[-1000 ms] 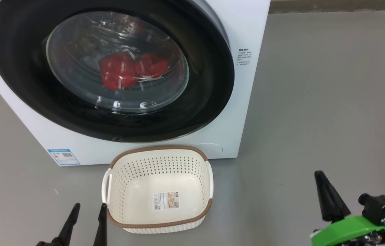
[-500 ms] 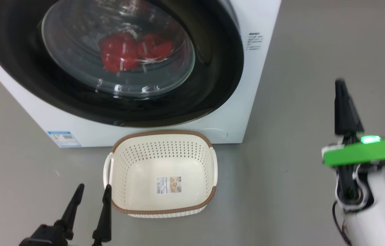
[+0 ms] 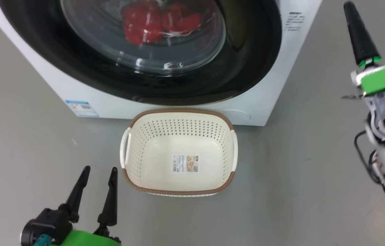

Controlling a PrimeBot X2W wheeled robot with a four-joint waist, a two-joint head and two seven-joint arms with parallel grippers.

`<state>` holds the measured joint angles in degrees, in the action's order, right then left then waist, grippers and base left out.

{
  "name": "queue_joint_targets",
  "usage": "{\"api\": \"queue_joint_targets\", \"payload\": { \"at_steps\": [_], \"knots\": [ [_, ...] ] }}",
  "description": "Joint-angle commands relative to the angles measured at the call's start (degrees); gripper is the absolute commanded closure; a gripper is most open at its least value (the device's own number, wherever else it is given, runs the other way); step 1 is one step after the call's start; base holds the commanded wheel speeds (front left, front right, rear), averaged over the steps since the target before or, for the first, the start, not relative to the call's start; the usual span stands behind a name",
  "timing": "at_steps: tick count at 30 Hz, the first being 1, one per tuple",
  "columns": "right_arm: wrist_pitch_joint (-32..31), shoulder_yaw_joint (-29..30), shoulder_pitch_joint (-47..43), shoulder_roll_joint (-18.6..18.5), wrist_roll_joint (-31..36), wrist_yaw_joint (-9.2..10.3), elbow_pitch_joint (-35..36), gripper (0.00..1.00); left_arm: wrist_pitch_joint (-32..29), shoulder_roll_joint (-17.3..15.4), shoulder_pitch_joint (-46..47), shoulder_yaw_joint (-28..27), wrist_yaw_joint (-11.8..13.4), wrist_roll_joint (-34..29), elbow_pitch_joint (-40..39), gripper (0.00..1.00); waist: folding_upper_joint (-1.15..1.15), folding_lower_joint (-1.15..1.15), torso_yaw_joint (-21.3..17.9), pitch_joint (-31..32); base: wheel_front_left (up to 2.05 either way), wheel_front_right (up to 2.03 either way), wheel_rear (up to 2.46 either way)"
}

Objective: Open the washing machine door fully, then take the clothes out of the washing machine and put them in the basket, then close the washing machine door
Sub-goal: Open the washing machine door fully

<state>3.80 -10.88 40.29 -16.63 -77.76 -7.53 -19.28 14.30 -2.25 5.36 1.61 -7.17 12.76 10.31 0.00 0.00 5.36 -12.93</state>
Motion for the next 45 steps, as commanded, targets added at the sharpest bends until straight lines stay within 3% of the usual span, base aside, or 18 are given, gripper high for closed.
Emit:
{"api": "queue_joint_targets", "payload": {
  "at_steps": [1, 11, 26, 45],
  "knots": [
    [-0.81, -0.87, 1.52, -0.56, -1.35, 0.04, 1.27, 1.0, 0.7, -0.66, 1.71, -1.62, -0.32, 0.62, -1.07, 0.0, 0.0, 0.0, 1.18, -1.18, 0.0, 0.0, 0.0],
    [-15.97, -1.48, 9.01, -3.44, -14.32, 0.04, -2.61, 1.0, 0.7, -1.35, 3.31, 0.02, -0.32, 1.08, -0.61, 0.0, 0.0, 0.0, 2.81, -3.66, 0.0, 0.0, 0.0],
    [-34.15, -2.9, 21.39, -4.73, -19.82, 0.04, -18.51, 1.0, 0.7, -2.09, 5.81, 2.66, -0.32, 2.27, -0.22, 0.0, 0.0, 0.0, 5.35, -7.91, 0.0, 0.0, 0.0],
    [-43.87, -5.23, 29.36, -3.43, -21.24, 0.04, -29.29, 1.0, 0.7, -1.54, 7.53, 3.15, -0.32, 3.34, 0.15, 0.0, 0.0, 0.0, 7.36, -10.05, 0.0, 0.0, 0.0]
  ]
}}
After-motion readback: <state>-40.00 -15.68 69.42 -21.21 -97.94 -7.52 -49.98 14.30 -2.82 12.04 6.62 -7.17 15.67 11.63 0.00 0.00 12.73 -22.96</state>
